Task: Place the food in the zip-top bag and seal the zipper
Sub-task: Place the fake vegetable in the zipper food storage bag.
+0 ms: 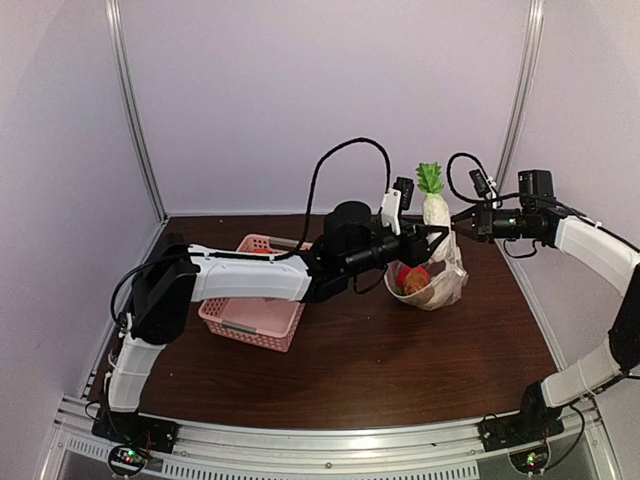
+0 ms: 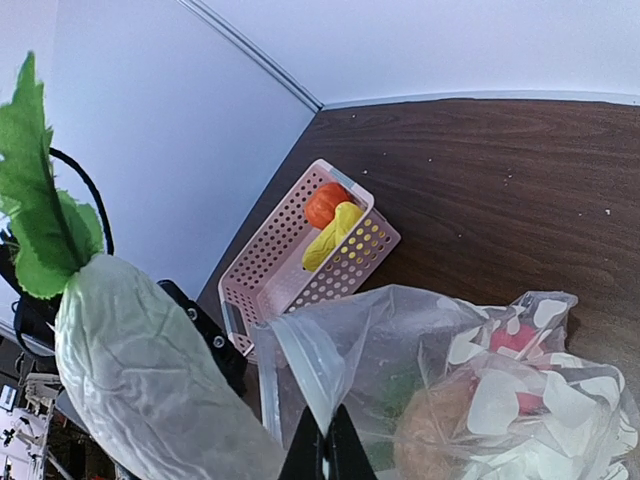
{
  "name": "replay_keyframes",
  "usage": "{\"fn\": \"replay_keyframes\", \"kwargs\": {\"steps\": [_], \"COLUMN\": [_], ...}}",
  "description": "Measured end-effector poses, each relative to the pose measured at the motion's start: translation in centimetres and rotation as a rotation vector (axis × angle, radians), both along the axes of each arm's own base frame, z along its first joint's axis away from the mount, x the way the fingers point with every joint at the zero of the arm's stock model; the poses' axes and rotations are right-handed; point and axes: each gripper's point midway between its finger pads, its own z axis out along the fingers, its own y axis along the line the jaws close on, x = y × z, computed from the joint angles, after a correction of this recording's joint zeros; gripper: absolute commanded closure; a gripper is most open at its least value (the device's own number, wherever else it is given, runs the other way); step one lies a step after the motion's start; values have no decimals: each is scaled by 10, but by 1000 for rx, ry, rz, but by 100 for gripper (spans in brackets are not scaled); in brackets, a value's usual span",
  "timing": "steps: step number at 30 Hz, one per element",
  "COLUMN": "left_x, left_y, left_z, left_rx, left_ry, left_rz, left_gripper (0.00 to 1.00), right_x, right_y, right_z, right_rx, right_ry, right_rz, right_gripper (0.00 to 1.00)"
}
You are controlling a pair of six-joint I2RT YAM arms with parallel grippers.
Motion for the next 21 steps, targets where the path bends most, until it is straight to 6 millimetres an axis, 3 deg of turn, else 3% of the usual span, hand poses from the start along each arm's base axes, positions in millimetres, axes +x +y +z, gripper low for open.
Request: {"fn": "replay_keyframes", "kwargs": {"steps": [4, 8, 12, 15, 16, 17, 21], "left_x": [10, 14, 17, 20, 21, 21, 21], "left_y": [-9, -13, -11, -11, -12, -12, -13], "left_z": [-10, -24, -25, -32, -38, -44, -57], "left_rx": [34, 52, 53, 80, 94, 110, 155], "left_ry": [-12, -14, -25, -25, -20, -17, -9], "left_rz": [29, 51, 79, 94, 95, 96, 88], "left_gripper": [62, 58, 40, 21, 8, 3, 2], "right_x": [-7, -1, 3, 0, -1, -3, -8], "right_y": [14, 13, 14, 17, 19, 21, 24], "right_z": [2, 3, 8, 14, 17, 21, 32], "right_rx": [14, 26, 62, 95, 103, 111, 131], "right_ry": [10, 23, 28, 25, 21, 11, -16], "right_rz": [40, 8, -9, 9, 19, 28, 50], "right_gripper": [100, 100, 100, 100, 100, 100, 100]}}
